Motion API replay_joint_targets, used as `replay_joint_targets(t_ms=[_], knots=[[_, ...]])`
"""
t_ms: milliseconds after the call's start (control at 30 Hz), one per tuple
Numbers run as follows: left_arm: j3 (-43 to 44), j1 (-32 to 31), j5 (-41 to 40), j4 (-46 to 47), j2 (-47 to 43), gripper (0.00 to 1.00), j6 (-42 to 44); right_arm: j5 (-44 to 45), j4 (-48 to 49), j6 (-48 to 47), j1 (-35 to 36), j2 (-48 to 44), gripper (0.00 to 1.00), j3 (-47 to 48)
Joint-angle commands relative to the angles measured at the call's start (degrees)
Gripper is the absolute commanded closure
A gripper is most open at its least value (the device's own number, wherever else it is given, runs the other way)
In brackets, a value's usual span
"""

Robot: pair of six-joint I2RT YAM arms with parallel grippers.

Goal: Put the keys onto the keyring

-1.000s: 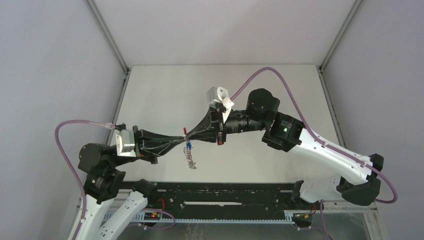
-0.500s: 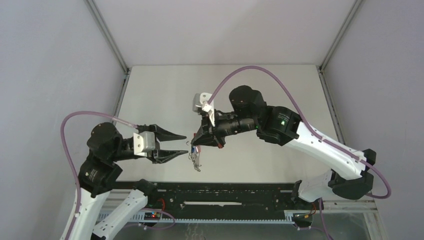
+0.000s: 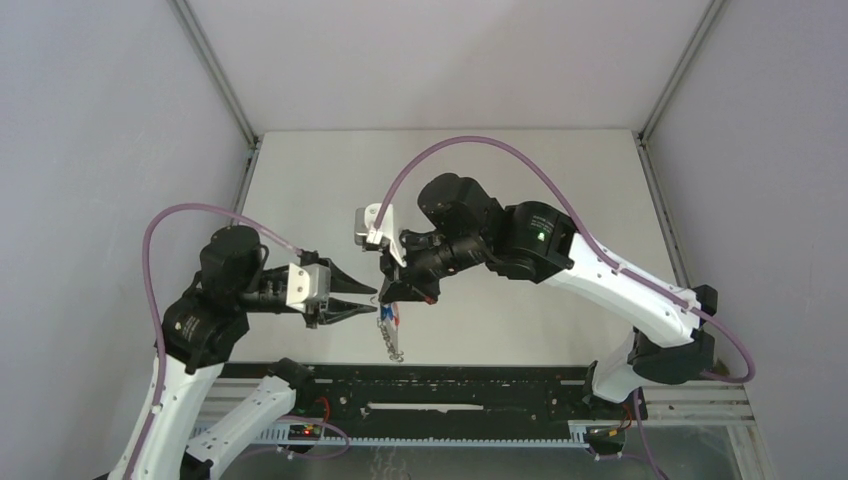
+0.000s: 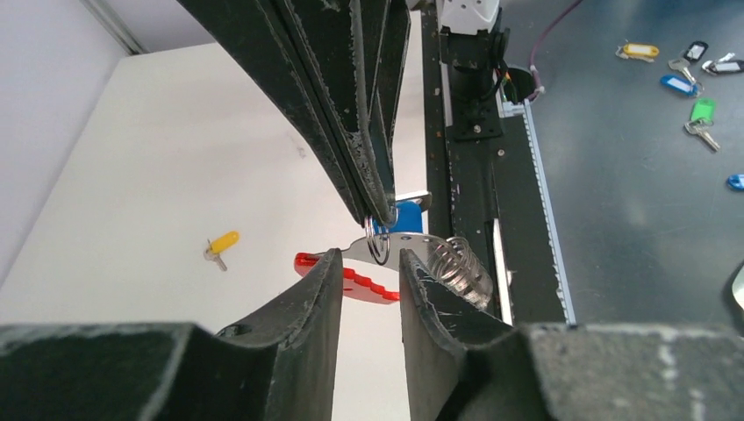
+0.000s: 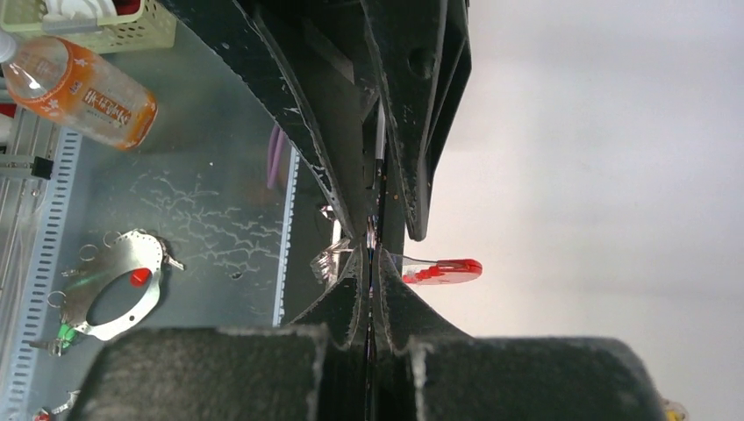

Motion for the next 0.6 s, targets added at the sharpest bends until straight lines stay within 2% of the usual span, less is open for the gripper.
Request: replay_joint_targets(t_ms=[0, 267, 567], knots=[[3.5, -0.1, 1.3, -5.0, 1.0, 0.66, 4.8, 1.1, -4.2, -2.2, 1.0, 2.1, 1.0, 5.2], [4.2, -0.2, 2.5, -7.1, 0.9, 0.67, 6.4, 2.2, -7.6, -3.0, 1.9, 4.9, 1.0, 9.5], [3.9, -1.9, 0.0, -8.4, 1.8, 0.81, 8.5, 1.7, -9.4, -3.3, 2.3, 7.4, 1.0, 13.0]])
